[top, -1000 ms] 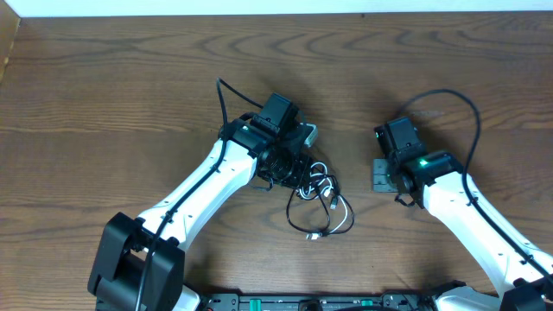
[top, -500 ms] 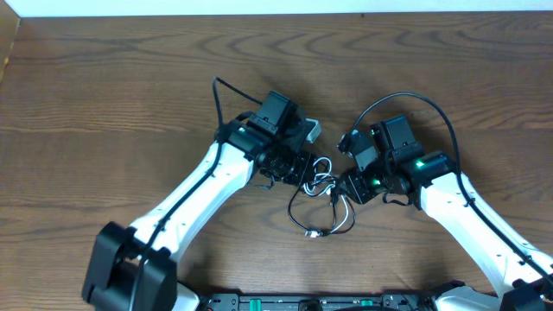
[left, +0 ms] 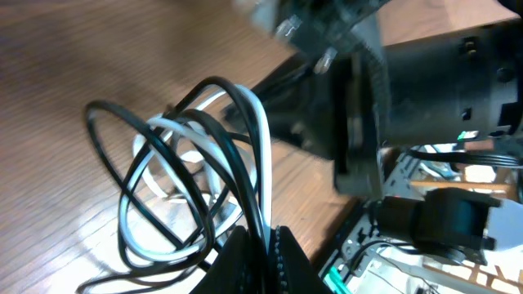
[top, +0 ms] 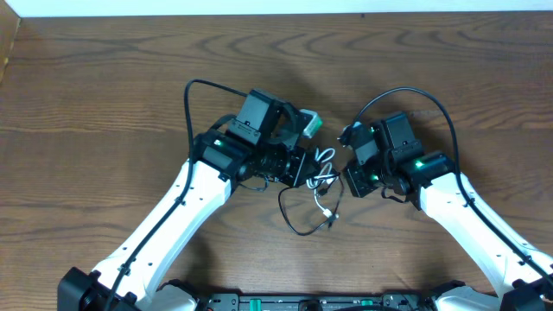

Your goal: Untangle cables

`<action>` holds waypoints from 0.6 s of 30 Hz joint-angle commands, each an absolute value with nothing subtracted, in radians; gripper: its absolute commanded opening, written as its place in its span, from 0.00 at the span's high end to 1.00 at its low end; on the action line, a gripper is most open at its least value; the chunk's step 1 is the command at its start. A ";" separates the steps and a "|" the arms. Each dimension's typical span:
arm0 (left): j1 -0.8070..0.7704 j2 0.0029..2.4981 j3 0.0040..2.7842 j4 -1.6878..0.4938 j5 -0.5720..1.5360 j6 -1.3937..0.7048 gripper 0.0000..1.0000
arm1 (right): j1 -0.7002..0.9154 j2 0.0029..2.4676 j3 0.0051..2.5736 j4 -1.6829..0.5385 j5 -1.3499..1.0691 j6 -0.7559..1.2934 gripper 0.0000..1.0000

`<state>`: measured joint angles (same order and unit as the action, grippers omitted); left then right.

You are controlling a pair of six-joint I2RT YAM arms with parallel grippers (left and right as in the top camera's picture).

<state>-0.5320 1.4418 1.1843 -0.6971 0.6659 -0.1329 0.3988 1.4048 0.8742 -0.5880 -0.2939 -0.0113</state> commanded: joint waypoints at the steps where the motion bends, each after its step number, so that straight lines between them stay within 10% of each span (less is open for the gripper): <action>1: -0.496 1.430 1.184 -0.729 0.557 -0.124 0.93 | 0.399 1.399 0.888 -0.643 0.068 0.244 0.99; 5: -0.464 1.430 1.184 -0.784 0.463 -0.125 0.93 | 0.398 1.399 0.888 -0.715 0.235 0.434 0.99; 18: -0.463 1.431 1.184 -0.807 0.846 0.094 0.93 | 0.398 1.399 0.888 -0.469 -0.517 0.039 0.81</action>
<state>-0.4629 1.4418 1.1839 -0.8047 0.7753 0.0433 0.3969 1.4048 0.8745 -0.4946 -0.2737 0.1692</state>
